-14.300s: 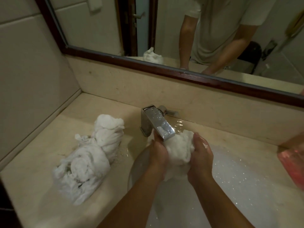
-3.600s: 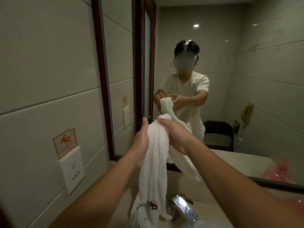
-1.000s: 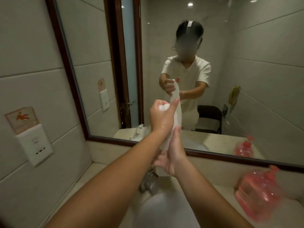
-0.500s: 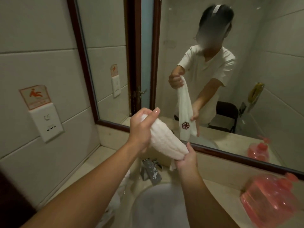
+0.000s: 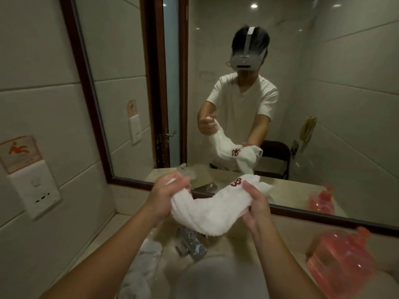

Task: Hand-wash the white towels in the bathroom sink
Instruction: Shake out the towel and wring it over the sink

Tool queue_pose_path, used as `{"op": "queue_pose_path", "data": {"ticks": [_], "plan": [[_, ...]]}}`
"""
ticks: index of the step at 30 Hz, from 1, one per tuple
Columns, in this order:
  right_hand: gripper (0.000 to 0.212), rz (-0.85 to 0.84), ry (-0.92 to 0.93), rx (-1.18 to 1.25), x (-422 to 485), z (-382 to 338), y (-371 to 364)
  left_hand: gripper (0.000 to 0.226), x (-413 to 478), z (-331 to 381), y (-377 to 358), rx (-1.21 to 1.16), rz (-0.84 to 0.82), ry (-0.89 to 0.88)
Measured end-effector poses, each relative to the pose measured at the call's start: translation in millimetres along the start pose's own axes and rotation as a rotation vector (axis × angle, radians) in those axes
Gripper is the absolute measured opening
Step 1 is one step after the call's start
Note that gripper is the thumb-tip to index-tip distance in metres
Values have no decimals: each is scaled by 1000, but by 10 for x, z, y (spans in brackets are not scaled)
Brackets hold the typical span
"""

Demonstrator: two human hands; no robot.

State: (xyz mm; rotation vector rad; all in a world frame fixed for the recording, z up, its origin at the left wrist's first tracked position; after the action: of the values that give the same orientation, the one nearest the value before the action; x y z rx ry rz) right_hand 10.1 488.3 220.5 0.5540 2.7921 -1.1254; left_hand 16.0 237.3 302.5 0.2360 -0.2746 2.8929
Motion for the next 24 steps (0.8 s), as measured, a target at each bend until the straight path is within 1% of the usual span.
{"op": "queue_pose_path", "data": {"ticks": [2, 3, 5, 8, 11, 14, 15, 17, 19, 20, 21, 22, 24], "plan": [[76, -28, 36, -31, -50, -57, -25, 39, 50, 32, -55, 56, 12, -47], [79, -53, 48, -53, -72, -86, -49, 44, 62, 57, -95, 94, 18, -77], [75, -106, 51, -109, -128, -152, -106, 47, 81, 93, -183, 137, 32, -121], [65, -161, 72, -202, -258, -297, -209, 34, 66, 128, -332, 141, 61, -147], [59, -231, 133, -336, -427, -405, -329, 34, 82, 158, -501, 176, 101, -177], [48, -307, 184, -455, -586, -455, -441, 29, 76, 242, -691, 220, 95, -236], [50, -313, 216, -490, -616, -475, -456, 27, 82, 254, -731, 230, 88, -247], [63, -303, 274, -535, -667, -520, -462, 25, 85, 249, -741, 200, 101, -251], [68, -297, 323, -571, -684, -574, -462, 20, 77, 260, -719, 160, 118, -267], [68, -302, 338, -597, -699, -589, -482, 15, 72, 288, -735, 162, 101, -281], [69, -313, 340, -624, -716, -579, -517, 14, 62, 314, -787, 159, 43, -295], [70, -312, 328, -640, -738, -559, -551, 25, 52, 313, -865, 151, -53, -290], [73, -318, 247, -577, -799, -502, -618, 50, 57, 217, -1020, 131, -266, -192]]}}
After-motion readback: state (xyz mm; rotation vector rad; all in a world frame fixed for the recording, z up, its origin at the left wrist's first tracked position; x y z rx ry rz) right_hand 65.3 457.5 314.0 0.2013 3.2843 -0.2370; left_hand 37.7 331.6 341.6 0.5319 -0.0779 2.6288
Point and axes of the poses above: each hand's wrist, its own x-axis towards the middle knuckle, its own y-axis out of the back of the hand, z = x × y, the point moved 8 cm from there along x, towards the middle knuckle, and after that the axes turned 1 degree about y, right-handed, at the moved point
